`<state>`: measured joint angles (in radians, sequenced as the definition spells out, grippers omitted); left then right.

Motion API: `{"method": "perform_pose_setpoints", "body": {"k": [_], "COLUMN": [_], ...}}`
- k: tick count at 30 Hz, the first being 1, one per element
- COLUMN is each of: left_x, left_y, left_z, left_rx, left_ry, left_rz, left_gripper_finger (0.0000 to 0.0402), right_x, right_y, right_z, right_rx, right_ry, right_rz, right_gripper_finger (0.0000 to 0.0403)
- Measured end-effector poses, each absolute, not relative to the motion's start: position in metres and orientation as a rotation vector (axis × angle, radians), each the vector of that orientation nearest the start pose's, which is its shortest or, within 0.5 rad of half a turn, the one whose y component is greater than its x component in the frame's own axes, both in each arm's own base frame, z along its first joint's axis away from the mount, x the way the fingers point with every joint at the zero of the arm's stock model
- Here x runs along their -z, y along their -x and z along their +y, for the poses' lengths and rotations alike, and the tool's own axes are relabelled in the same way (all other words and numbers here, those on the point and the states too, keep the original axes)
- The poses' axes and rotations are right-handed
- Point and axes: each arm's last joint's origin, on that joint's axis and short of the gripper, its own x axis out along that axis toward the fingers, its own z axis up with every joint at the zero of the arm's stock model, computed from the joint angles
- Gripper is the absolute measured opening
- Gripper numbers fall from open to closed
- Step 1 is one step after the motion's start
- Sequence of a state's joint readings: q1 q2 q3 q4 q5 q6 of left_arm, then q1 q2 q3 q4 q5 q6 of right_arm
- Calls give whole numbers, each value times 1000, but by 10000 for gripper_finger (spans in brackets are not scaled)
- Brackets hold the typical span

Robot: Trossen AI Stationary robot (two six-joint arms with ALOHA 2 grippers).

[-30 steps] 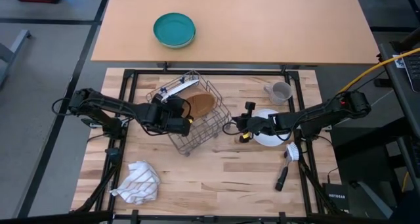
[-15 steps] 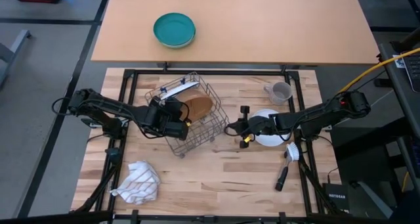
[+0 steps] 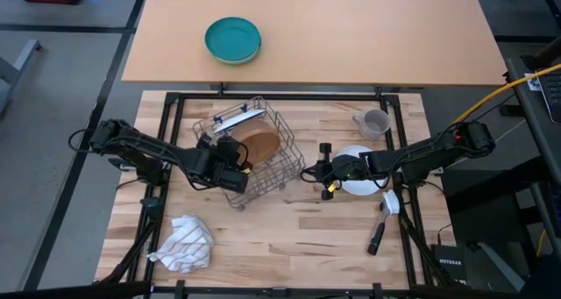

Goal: Sort dishes
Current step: Put the brown plate in the dish rack

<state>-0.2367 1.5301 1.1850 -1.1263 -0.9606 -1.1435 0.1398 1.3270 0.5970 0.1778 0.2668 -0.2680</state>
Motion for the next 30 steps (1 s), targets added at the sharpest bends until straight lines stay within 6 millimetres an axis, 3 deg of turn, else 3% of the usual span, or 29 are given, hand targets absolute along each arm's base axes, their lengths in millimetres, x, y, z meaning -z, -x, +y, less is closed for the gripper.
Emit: {"method": "perform_pose_setpoints", "body": {"k": [30], "left_x": [-254], "left_y": [-265], "left_z": [-39], "left_rx": [-1167], "left_ry": [196], "left_rz": [648], "left_gripper_finger": [30], "right_x": [-193], "right_y": [-260], "right_z": [29], "right_rx": [54], "right_ry": [370], "right_rz": [540], "right_gripper_finger": [14]}}
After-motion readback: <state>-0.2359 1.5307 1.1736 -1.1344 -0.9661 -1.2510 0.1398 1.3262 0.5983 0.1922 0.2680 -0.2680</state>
